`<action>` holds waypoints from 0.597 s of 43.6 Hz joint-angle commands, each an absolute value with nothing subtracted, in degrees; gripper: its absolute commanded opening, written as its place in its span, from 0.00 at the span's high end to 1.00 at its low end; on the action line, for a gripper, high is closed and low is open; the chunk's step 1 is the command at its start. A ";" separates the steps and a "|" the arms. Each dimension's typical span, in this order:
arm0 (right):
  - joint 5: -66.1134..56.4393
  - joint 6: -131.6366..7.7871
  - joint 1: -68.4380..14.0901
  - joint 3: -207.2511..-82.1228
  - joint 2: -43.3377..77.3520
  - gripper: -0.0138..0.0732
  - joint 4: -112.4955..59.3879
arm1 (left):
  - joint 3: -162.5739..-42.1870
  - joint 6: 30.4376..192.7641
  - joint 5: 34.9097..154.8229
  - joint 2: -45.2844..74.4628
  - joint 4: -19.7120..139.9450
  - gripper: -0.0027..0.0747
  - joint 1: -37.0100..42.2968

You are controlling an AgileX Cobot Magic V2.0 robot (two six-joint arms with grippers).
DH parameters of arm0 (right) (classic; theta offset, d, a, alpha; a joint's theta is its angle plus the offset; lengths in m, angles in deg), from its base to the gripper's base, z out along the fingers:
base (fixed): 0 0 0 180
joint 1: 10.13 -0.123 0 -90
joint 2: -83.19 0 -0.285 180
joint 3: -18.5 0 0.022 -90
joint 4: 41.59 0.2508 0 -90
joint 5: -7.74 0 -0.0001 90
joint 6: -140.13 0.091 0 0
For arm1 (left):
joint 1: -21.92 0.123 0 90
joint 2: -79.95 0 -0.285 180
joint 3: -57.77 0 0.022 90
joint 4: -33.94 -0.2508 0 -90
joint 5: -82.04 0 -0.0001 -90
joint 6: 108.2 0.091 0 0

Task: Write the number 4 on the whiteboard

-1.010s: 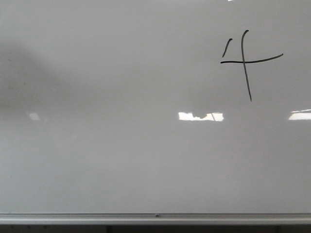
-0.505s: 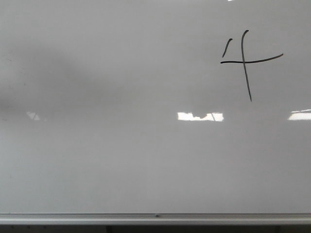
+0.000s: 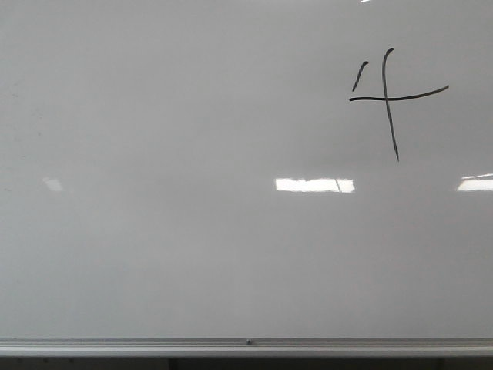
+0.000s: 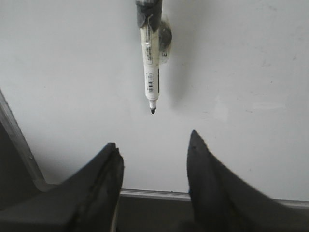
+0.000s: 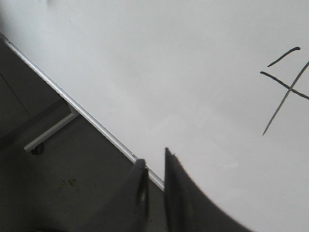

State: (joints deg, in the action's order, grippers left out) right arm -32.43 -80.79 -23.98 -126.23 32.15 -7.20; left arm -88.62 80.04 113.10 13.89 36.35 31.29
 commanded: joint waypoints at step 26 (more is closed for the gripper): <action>-10.15 -68.73 -15.05 -112.66 54.78 0.91 -7.42 | -77.07 82.12 98.23 40.65 36.90 0.99 16.55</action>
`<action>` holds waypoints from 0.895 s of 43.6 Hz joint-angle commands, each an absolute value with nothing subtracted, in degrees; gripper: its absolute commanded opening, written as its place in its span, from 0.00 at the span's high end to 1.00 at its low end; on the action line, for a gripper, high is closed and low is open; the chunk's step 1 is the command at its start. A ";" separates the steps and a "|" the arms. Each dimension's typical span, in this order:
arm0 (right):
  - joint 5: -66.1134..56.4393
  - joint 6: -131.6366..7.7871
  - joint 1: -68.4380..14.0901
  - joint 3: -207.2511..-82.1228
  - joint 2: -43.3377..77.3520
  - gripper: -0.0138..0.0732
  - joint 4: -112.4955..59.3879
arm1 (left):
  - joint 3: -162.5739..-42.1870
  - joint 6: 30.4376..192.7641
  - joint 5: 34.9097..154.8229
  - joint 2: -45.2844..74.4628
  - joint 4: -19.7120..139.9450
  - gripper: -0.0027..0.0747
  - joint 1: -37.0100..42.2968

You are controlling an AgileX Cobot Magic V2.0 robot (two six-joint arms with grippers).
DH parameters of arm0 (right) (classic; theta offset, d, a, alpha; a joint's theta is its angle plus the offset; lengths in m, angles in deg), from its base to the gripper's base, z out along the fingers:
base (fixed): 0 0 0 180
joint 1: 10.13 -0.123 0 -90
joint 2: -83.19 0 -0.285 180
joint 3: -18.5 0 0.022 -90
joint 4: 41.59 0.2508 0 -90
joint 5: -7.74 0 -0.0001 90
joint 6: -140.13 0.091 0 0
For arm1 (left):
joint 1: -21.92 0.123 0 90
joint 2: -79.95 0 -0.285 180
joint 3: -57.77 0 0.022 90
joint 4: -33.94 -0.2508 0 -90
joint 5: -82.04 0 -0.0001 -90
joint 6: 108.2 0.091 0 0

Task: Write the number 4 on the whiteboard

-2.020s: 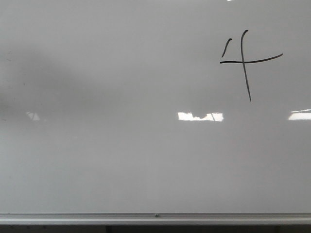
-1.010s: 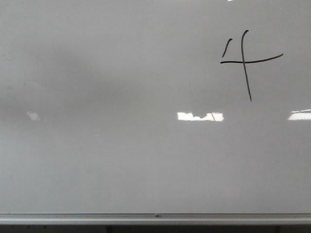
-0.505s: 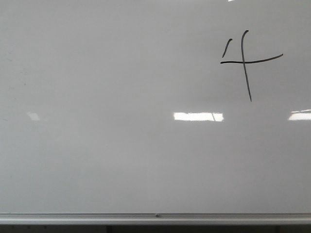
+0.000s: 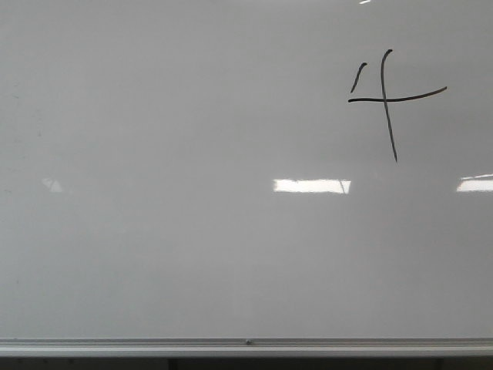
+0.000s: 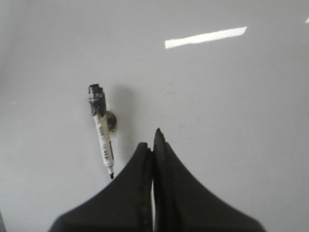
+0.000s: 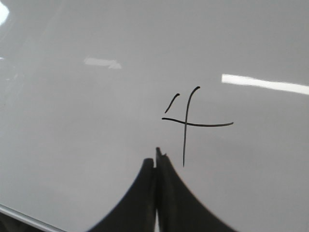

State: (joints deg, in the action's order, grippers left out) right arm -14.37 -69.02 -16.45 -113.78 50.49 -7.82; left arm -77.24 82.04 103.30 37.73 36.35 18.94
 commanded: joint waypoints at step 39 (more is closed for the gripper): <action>-11.28 -68.73 -14.43 -107.92 67.09 0.91 -7.47 | -67.14 82.12 92.45 64.08 39.73 0.99 13.19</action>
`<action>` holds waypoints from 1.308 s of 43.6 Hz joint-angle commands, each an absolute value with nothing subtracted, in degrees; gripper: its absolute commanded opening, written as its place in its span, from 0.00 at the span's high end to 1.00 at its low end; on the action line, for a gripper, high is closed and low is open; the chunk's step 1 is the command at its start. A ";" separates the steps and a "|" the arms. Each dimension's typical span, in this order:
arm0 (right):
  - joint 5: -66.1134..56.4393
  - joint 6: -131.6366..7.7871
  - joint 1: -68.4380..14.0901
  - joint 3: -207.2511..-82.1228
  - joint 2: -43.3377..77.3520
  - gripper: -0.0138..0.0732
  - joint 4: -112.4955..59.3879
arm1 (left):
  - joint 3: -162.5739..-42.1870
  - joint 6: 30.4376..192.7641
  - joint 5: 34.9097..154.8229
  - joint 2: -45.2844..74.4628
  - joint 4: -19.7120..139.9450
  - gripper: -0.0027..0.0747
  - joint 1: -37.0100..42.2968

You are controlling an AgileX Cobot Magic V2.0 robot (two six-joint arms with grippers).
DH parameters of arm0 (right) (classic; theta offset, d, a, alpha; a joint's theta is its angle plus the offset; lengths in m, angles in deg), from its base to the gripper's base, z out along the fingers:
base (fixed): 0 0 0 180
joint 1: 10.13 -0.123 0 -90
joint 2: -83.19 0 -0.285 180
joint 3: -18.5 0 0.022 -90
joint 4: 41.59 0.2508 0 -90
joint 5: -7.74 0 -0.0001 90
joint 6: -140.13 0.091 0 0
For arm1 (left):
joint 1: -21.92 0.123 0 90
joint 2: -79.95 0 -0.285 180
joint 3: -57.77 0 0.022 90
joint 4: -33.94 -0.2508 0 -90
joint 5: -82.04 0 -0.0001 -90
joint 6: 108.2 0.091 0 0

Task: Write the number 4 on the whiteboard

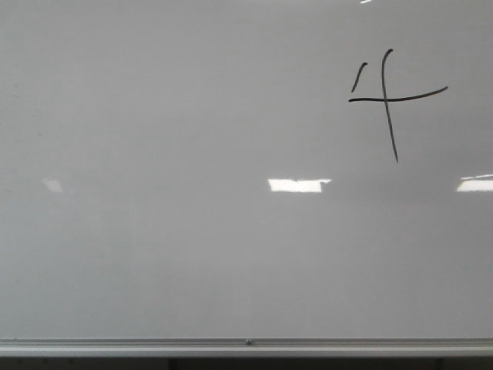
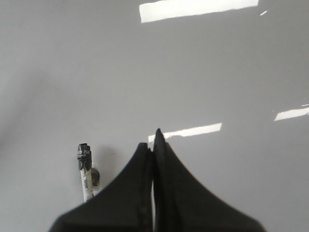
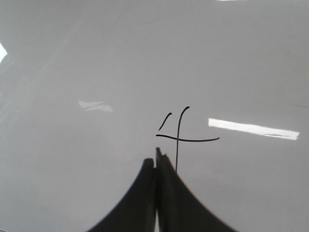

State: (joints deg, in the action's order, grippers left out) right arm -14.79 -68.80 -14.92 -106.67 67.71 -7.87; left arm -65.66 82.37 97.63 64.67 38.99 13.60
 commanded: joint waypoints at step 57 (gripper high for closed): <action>-11.73 -68.73 -14.43 -107.92 67.09 0.91 -7.47 | -44.36 73.48 88.53 73.39 36.02 0.99 20.82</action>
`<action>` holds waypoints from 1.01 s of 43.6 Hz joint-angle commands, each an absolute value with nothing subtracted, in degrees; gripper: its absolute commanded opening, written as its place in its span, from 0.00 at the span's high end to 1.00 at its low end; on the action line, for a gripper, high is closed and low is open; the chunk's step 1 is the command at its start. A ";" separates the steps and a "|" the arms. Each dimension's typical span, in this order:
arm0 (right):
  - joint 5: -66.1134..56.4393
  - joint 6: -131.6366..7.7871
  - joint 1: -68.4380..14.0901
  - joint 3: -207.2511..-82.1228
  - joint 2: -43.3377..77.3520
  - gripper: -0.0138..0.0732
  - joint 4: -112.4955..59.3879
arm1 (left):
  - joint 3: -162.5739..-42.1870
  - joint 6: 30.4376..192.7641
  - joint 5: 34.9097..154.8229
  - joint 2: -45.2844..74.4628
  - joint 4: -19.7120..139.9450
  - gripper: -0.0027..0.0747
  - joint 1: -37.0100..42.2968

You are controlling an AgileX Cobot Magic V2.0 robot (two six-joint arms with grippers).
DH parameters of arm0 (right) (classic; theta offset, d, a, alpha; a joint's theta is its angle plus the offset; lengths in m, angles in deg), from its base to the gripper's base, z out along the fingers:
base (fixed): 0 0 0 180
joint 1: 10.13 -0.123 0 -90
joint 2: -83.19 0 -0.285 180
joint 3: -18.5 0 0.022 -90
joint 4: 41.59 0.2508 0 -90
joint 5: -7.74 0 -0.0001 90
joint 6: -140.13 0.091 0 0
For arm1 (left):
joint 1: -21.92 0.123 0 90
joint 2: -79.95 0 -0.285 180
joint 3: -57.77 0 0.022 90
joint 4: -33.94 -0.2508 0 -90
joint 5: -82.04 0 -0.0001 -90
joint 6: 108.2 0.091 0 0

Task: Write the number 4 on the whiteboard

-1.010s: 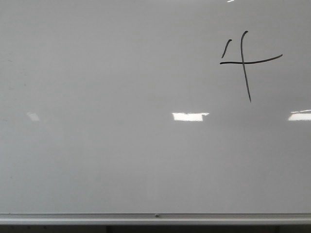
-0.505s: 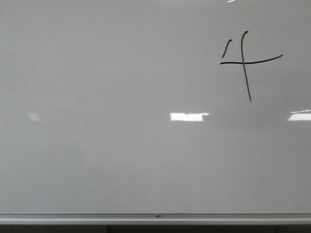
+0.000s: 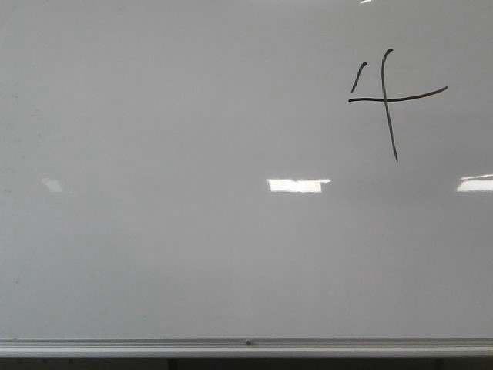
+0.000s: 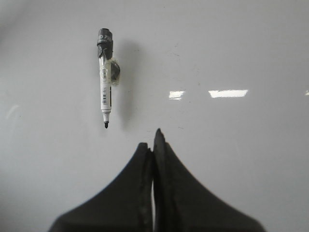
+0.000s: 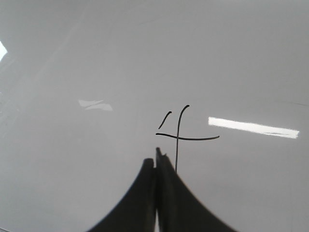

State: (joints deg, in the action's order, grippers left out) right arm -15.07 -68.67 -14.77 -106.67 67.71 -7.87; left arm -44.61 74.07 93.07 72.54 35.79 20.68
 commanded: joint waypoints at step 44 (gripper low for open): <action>-10.37 -66.87 -13.60 -104.53 69.63 0.91 -12.29 | -44.36 73.48 88.53 73.39 36.02 0.99 20.82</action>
